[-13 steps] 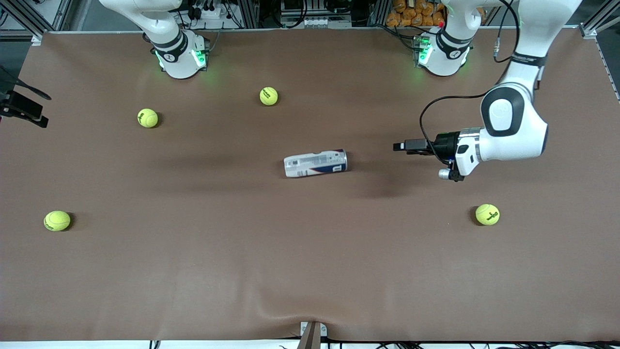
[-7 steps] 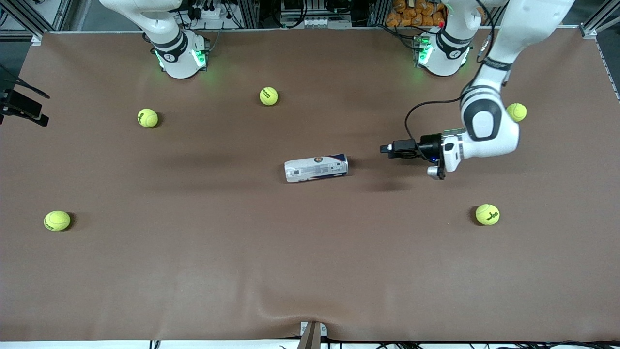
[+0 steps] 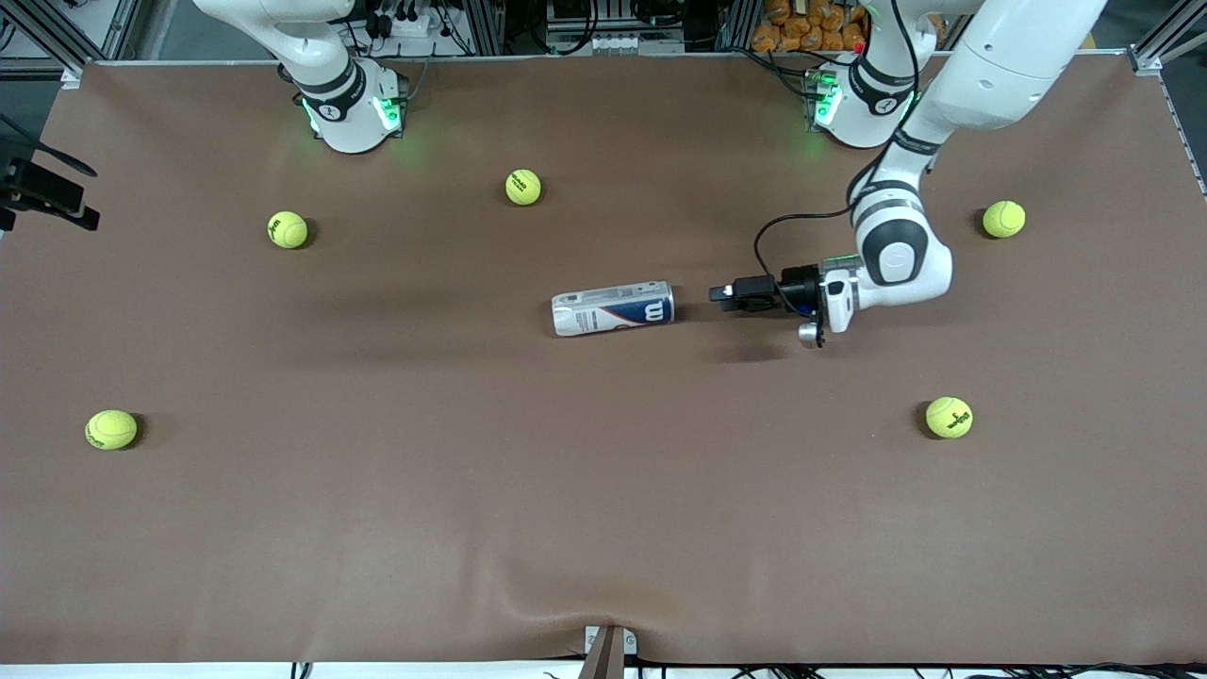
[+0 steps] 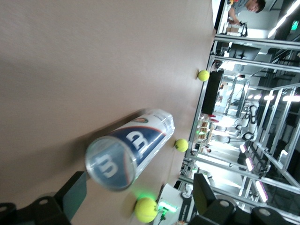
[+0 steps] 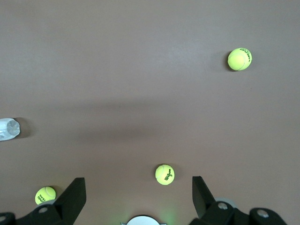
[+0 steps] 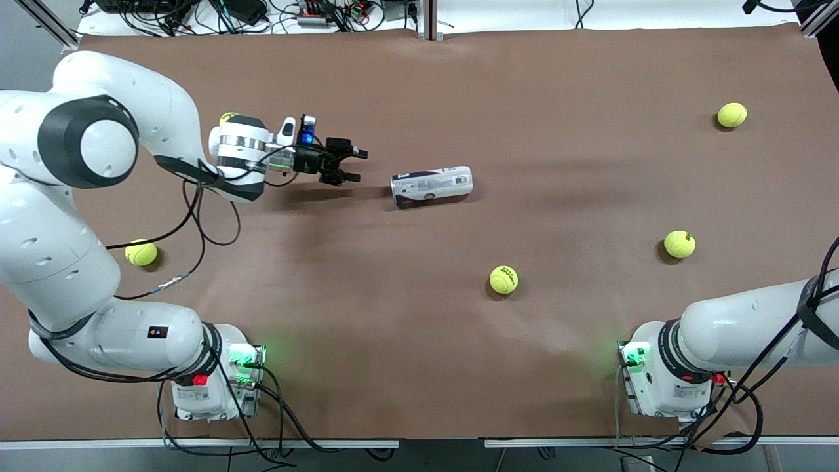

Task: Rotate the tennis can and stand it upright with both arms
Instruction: 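Retract the right gripper while the left gripper reaches the can's end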

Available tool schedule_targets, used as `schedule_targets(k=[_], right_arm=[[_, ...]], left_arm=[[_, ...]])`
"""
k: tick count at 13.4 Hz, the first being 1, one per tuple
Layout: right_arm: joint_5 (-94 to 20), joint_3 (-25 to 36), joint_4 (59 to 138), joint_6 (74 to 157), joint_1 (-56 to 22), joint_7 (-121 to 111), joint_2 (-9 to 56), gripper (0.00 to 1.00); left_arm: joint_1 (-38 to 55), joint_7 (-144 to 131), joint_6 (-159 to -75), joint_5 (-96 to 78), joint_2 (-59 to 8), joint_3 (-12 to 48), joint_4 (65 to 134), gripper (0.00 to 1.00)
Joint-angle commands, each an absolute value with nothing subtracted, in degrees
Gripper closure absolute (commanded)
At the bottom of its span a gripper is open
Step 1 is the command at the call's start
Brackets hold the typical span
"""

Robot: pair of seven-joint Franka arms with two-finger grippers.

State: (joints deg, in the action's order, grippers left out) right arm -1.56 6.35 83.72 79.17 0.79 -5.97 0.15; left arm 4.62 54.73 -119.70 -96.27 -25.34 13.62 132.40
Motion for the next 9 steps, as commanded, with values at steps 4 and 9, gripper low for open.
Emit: schedule_targets(k=[4,9], right_arm=[[-1.32,5.98,83.58,74.88,2.9,-5.63,-0.53,0.0],[-0.88,5.63,84.11,78.13,1.41,-0.19,0.09,0.0]], left_arm=[[11.95,55.63,-123.4,-107.31,-25.48,13.97,133.42,0.0],[12.3,55.81,-123.31,-108.36,-27.24,14.59,133.07,0.0]])
